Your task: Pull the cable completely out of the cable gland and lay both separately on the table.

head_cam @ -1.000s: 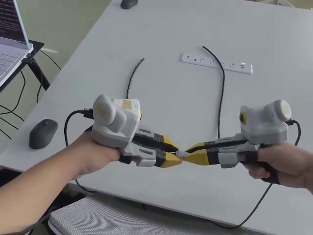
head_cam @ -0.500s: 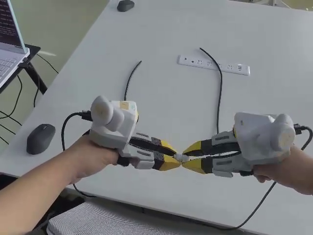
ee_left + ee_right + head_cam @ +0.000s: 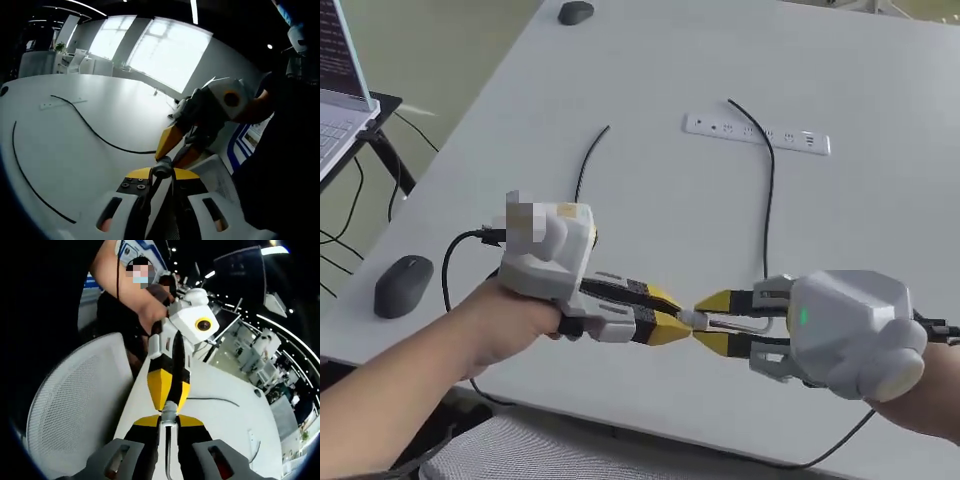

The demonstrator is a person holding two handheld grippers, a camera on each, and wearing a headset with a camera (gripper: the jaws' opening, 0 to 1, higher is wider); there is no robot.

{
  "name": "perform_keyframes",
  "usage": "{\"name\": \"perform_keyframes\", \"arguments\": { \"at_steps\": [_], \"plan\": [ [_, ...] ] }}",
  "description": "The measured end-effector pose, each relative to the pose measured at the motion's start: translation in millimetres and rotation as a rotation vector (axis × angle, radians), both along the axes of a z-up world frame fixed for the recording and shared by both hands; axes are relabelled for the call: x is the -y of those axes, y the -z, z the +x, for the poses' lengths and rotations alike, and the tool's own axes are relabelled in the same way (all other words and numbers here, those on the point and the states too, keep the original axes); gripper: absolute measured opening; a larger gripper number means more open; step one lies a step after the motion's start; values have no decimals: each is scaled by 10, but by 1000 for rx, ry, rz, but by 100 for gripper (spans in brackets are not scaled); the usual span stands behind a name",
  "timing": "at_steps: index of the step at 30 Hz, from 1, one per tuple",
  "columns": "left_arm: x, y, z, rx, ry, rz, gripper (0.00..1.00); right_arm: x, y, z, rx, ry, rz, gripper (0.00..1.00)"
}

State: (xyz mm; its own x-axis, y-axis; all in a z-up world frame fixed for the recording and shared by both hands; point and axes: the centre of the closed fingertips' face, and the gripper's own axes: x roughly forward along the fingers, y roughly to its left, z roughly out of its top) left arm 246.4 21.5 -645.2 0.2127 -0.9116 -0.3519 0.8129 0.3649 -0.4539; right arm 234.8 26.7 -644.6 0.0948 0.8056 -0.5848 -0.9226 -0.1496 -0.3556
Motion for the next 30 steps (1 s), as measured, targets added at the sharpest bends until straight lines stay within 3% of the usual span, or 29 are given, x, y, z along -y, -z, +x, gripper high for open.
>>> {"name": "perform_keyframes", "arguments": {
  "at_steps": [10, 11, 13, 16, 18, 21, 23, 26, 30],
  "plan": [
    [-21, -6, -6, 31, -6, 13, 15, -14, -32, 24, -58, 61, 9, 9],
    [-30, 5, 6, 46, -11, 24, 15, -12, -46, 30, -101, 96, 24, 11],
    [-39, 16, 8, 53, -13, 32, 15, -7, -86, 57, -141, 135, 52, 16],
    [-54, 41, -11, 74, -18, 51, 15, 40, -113, 90, -204, 196, 76, 17],
    [-65, 56, -27, 91, -15, 66, 15, 65, -106, 83, -289, 243, 103, 21],
    [-87, 52, -29, 106, -20, 71, 15, 138, -53, 140, -305, 296, 100, 24],
    [-102, 44, -23, 119, -20, 76, 15, 189, -4, 151, -348, 361, 91, 26],
    [-110, 22, -23, 142, -17, 81, 15, 209, 36, 139, -326, 374, 76, 27],
    [-106, 30, -27, 183, -8, 97, 15, 258, 171, 122, -260, 382, -7, 24]
  ]
}}
